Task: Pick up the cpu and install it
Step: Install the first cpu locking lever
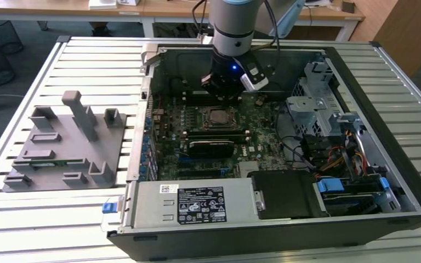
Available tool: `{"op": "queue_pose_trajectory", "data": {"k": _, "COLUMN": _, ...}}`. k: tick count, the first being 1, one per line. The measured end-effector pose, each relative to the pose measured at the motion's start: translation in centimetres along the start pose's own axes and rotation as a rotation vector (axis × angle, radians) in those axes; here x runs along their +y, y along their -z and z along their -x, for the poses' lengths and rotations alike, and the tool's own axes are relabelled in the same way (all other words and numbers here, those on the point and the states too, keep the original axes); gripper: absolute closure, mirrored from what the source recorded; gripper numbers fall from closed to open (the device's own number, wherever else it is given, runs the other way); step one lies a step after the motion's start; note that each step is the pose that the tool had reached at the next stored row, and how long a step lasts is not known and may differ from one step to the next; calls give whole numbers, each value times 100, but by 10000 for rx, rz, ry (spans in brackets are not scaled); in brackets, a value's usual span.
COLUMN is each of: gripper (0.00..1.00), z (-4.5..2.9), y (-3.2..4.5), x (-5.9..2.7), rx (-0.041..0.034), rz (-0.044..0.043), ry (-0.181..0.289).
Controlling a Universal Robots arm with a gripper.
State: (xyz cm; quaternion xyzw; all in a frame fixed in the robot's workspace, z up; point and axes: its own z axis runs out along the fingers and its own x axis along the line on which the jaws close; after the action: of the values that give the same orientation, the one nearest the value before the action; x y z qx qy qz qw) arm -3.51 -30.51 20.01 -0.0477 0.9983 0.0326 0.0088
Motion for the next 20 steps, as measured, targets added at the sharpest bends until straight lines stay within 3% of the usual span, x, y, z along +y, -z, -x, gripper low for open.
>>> {"op": "queue_pose_trajectory", "data": {"k": 20, "gripper": 89, "z": 5, "y": 32, "x": 1, "rx": 0, "rz": 0, "ry": 0}}
